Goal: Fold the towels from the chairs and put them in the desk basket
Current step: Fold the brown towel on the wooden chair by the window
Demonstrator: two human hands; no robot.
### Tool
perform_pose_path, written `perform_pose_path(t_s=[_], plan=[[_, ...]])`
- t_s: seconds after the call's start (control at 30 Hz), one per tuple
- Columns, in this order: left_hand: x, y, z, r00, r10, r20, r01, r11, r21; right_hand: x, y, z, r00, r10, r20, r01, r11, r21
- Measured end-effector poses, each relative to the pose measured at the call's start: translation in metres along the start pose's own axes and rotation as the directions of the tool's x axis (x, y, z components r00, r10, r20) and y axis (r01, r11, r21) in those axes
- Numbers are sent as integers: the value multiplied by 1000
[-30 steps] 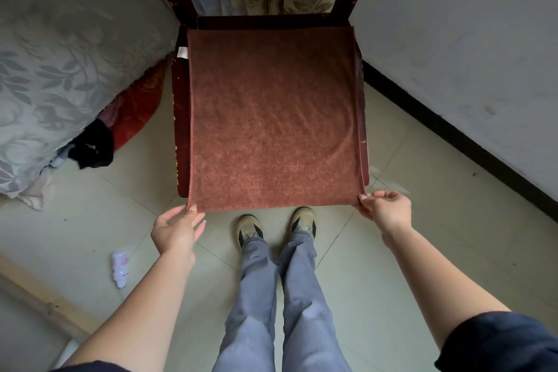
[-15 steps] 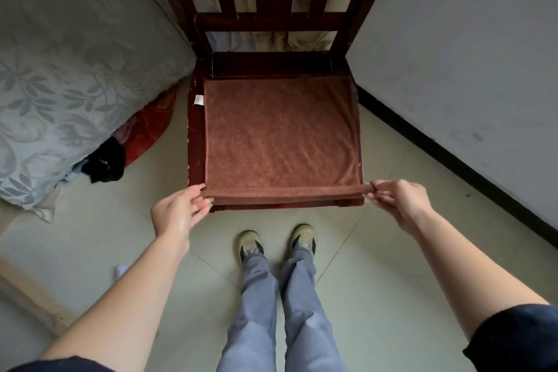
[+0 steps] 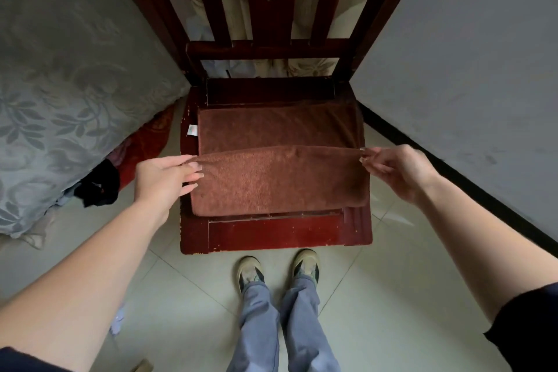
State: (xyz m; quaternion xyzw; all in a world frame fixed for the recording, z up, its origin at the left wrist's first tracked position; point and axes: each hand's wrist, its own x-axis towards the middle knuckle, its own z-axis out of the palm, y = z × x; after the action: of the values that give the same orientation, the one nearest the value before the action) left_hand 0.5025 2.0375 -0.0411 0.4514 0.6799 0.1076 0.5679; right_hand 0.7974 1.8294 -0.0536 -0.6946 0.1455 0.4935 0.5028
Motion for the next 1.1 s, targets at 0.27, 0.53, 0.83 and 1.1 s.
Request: perform_pose_path(t_s=[0.27,0.53,0.83,1.1], plan=[[21,26,3,997,68,44,-70,996,58,18,-22,10,965,-252,-77,190,868,-459],[44,49,10,998,52,21,-52,998,-26,28,-45,29,924,-343,-169,250,876,-414],[69,45,29,997,77,-13,-77,995,-63,49,-43,43,915,-383,-127,304,861,-408],[39,-45,18,975,-107,-194,131,984,117,31,20,14,936,-225,-270,52,848,-527]])
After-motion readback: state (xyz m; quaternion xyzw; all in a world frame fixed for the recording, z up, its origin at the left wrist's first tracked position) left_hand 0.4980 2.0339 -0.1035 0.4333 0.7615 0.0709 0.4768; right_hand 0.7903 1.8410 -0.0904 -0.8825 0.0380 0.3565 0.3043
